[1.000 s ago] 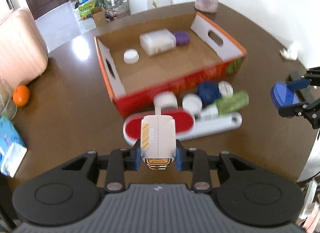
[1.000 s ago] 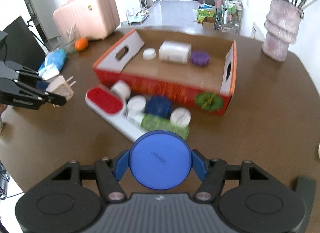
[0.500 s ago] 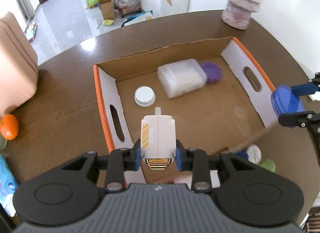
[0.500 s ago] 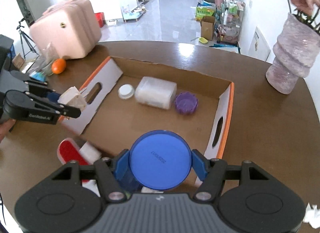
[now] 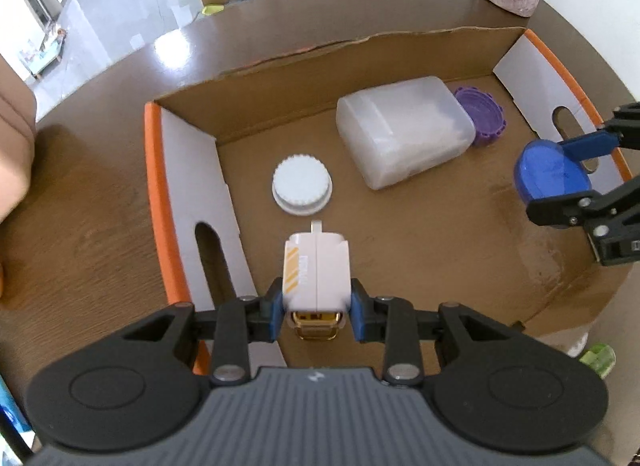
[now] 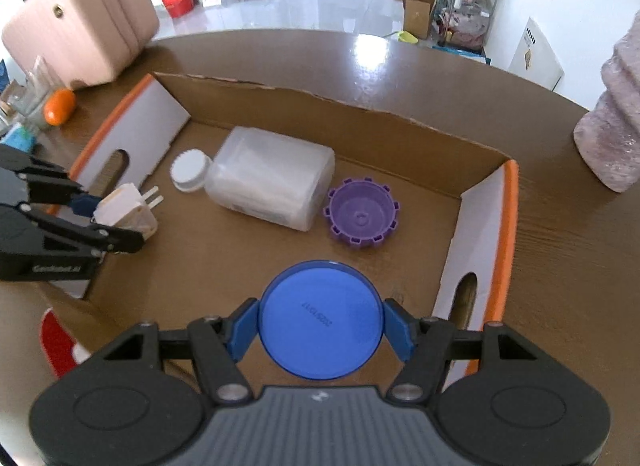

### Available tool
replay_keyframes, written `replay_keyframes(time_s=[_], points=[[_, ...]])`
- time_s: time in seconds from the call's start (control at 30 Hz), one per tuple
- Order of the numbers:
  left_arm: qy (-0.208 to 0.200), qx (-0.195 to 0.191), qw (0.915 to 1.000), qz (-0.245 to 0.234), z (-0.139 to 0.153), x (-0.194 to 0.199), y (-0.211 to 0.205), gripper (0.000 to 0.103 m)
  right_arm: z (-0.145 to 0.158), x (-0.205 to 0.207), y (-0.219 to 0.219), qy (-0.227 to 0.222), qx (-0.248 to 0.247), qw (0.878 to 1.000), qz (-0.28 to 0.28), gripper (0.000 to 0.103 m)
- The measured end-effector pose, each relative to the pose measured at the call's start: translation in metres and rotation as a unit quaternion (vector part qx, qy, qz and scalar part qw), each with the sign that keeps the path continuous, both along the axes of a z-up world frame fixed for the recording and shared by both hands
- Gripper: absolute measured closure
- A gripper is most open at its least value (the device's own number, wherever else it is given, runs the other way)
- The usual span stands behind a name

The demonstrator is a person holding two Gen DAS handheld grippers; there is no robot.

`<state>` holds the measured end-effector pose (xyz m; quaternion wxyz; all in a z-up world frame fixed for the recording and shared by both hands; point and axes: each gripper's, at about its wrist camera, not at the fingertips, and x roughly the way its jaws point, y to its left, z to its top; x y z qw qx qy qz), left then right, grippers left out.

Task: Organize rigid objects
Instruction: 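Carry the plug and blue lid into the box and open both tools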

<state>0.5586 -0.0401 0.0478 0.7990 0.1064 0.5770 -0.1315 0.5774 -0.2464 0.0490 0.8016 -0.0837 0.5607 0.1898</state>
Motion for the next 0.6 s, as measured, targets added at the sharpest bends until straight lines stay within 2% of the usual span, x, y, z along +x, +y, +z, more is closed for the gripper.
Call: replay_keyframes(time_s=[0.3,0.4,0.47,0.6], points=[[0.005,-0.001,1.0000,0.007,0.002,0.010,-0.002,0.069,-0.020,0.011,0.011,0.003,-0.029,1.000,-0.003,0.037],[0.001,-0.001,0.9999,0.012,0.008,0.009,0.000,0.064,-0.017,0.009,0.010,0.002,-0.027,1.000,-0.006,0.037],[-0.001,-0.005,0.9998,0.018,0.016,0.006,0.004,0.057,-0.011,0.005,0.011,0.000,-0.026,1.000,-0.006,0.037],[-0.005,0.000,0.9995,0.031,0.034,-0.008,0.011,0.051,0.006,-0.007,0.012,-0.008,-0.029,1.000,-0.006,0.036]])
